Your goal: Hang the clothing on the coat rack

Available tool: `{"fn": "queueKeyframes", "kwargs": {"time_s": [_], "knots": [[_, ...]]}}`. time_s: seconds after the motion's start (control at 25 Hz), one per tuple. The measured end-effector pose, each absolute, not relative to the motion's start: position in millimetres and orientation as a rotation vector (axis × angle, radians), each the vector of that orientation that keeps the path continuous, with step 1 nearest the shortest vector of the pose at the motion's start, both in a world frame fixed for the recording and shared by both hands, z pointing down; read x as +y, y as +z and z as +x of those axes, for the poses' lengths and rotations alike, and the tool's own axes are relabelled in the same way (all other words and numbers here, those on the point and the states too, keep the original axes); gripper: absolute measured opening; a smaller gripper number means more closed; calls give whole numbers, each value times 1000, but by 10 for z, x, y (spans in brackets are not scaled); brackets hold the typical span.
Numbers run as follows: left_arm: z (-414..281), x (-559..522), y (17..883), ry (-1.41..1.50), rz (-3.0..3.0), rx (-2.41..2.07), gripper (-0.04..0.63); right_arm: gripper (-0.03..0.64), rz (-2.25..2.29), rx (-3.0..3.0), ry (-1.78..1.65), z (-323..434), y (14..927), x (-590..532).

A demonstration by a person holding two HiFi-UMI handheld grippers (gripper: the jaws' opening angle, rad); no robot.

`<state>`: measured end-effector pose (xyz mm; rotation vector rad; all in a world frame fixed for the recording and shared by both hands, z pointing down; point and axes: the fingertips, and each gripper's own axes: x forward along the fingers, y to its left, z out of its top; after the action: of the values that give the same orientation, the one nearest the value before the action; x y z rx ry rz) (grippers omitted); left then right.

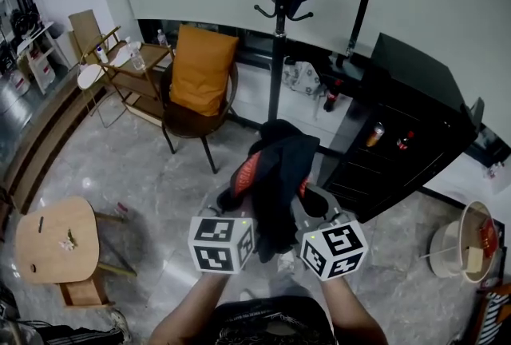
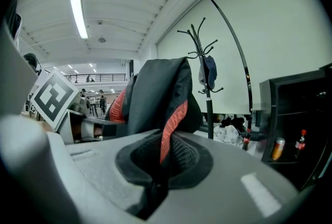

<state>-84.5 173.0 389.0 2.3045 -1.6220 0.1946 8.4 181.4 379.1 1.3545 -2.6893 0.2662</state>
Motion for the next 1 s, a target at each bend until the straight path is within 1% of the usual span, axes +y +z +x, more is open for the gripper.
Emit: {"fn": "queueKeyframes", "kwargs": {"time_s": [0.56, 1.0], "knots": [[-284, 716, 3870, 212, 2261, -1673, 18, 18, 1294, -2742, 282, 635, 3755, 751], [48, 200, 3838, 246, 2220, -1728, 18, 18, 1245, -2789, 301, 983, 3714, 177]]}}
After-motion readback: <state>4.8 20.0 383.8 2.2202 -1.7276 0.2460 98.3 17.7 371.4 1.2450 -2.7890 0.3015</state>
